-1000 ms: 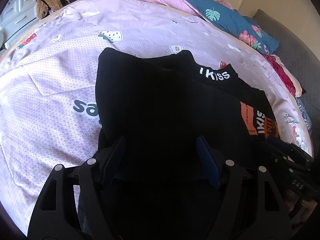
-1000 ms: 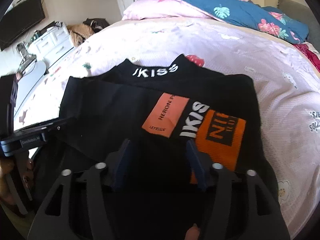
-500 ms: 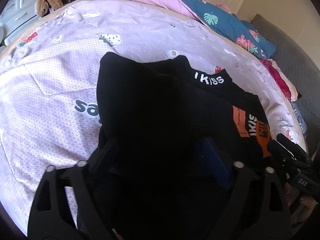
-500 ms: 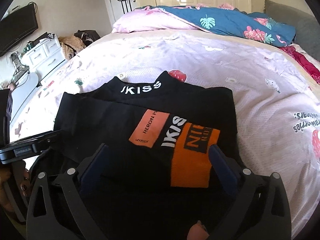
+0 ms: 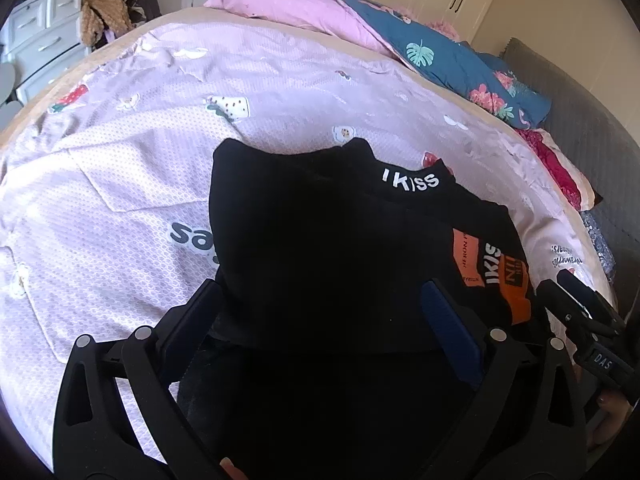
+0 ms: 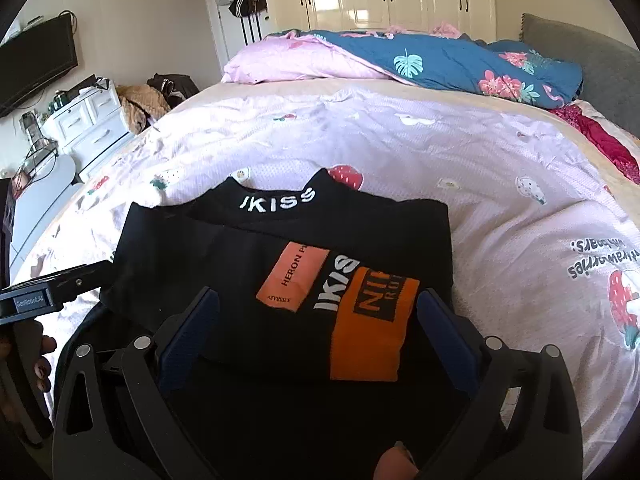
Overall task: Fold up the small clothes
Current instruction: 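Press the folded sleeves flat with the right tool while the left tool holds the shirt side, then move both open tools back along the shirt toward its hem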
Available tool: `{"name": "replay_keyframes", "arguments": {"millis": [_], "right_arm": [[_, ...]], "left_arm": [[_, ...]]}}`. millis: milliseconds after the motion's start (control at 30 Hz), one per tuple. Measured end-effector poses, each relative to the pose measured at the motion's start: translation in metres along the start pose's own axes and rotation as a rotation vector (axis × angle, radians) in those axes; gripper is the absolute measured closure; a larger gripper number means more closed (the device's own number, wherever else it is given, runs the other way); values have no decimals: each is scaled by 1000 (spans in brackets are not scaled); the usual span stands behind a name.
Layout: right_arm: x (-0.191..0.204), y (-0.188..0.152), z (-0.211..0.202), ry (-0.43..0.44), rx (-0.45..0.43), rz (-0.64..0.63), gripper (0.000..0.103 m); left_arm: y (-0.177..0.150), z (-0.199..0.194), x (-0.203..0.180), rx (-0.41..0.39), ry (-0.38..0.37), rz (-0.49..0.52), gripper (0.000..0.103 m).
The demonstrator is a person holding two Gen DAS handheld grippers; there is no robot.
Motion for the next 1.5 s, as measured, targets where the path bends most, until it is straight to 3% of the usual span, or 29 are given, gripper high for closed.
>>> {"name": "replay_keyframes", "arguments": {"millis": [867,1500], "right_arm": [[10,8,-61,30,-100,-29,4],[3,-19,-91,-28,-74,-65,4]], "left_arm": [[3,-68,-8,-111,66,57,9],[-31,-92,-18,-77,103,121,9]]}}
Point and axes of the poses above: each gripper's, at about its wrist camera, not at the fingertips, and z roughly the way its jaws point, x to its left, y to its top, the point moved 3 cm from there along z, roughly the way its jaws point, and after that the axes turned 13 degrees about z, right-handed, at the moved point
